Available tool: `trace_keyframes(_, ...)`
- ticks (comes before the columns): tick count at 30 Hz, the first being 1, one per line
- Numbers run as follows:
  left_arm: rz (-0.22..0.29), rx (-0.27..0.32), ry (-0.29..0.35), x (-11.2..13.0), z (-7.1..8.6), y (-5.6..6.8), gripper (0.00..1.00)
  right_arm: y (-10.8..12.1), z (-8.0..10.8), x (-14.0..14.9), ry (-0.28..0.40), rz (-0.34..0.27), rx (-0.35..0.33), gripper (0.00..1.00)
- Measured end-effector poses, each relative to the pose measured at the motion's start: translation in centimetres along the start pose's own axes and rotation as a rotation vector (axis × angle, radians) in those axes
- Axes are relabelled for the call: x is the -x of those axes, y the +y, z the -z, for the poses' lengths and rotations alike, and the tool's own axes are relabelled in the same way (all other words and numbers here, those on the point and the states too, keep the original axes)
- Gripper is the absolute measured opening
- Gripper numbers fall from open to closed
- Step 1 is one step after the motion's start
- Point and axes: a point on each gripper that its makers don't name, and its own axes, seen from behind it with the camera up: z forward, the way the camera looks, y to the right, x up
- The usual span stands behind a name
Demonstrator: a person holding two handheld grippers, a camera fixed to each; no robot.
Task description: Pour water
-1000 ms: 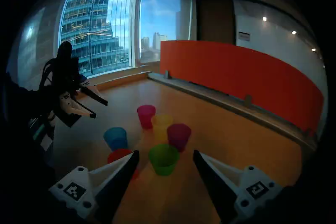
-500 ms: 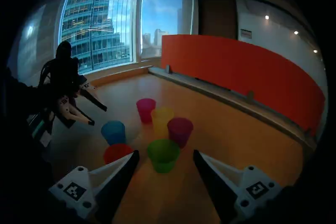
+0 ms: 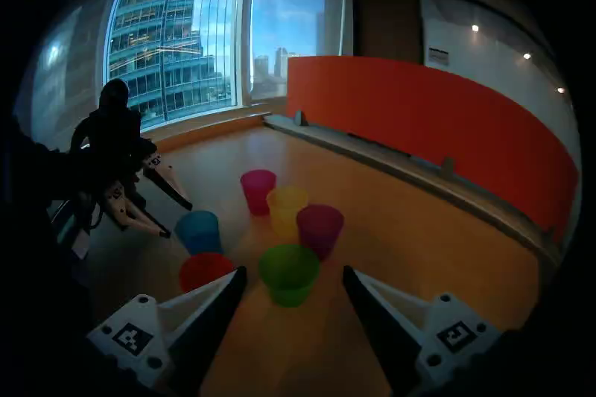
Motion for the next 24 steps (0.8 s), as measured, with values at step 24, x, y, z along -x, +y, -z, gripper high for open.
trace_keyframes(24,-0.015,0.04,-0.065,0.0,-3.9,0.4,0.84,0.3,-1.1,0.4,-0.013,-0.005,-0.014,0.99)
